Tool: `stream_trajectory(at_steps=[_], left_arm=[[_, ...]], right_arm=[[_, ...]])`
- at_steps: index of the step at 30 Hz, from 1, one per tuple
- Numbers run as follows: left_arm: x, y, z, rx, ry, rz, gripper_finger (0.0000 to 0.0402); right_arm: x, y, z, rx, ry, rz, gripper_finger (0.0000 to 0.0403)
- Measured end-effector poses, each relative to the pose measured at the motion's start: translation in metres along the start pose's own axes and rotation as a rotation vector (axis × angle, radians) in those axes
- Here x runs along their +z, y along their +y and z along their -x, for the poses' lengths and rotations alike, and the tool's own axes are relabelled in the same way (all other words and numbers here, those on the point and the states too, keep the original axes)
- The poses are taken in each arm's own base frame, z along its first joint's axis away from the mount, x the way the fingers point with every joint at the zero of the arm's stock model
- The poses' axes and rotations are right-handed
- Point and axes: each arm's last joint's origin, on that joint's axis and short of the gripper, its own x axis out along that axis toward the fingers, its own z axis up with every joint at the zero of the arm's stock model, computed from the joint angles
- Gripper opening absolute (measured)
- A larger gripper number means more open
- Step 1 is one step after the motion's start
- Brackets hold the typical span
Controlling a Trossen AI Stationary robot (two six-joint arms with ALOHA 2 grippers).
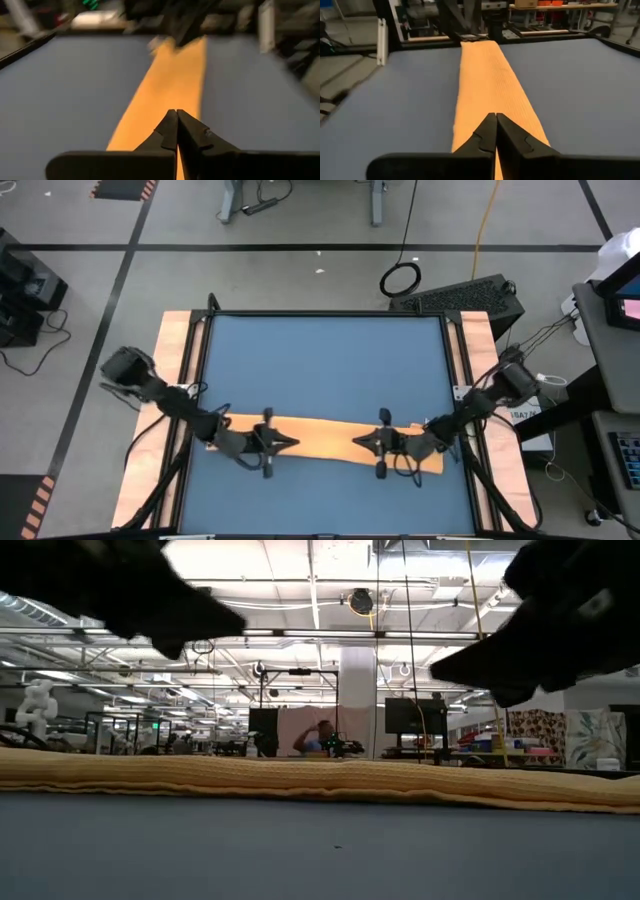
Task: Roll towel into tight, uniform cylinder
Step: Fold the orange microfiber cloth
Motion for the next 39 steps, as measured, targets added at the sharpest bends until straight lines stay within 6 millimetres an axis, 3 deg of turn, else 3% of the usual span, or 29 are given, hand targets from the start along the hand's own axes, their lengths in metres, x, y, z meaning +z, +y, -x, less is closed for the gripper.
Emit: stream_trajectory(at_steps=[5,9,12,17,24,32,39], left_arm=[[-0.018,0.014,-0.037,-0.148,-0.029,0.052,0.0004],[-0.053,0.024,-0.056,-0.157,0.119,0.09,0.0004],[-0.077,0.03,-0.057,-0.139,0.237,0.126,0.0004],[-0.089,0.035,-0.047,-0.129,0.302,0.18,0.0004],[-0.075,0.041,-0.026,-0.143,0.293,0.181,0.0004],[-0.041,0.046,0.005,-0.117,0.372,0.214,0.0004],[-0.029,0.053,0.05,-0.037,0.569,0.372,0.0004]], right_arm=[[-0.016,0.001,-0.036,-0.014,0.034,0.048,0.0],[-0.038,-0.002,-0.055,-0.056,0.092,0.05,0.0],[-0.057,-0.008,-0.059,-0.091,0.156,0.009,0.0],[-0.066,-0.008,-0.058,-0.118,0.18,-0.064,0.0],[-0.054,0.0,-0.052,-0.073,0.176,-0.064,0.0],[-0.012,0.007,-0.044,-0.03,0.086,-0.059,0.0],[0.006,0.008,-0.015,-0.023,0.283,-0.055,0.0]])
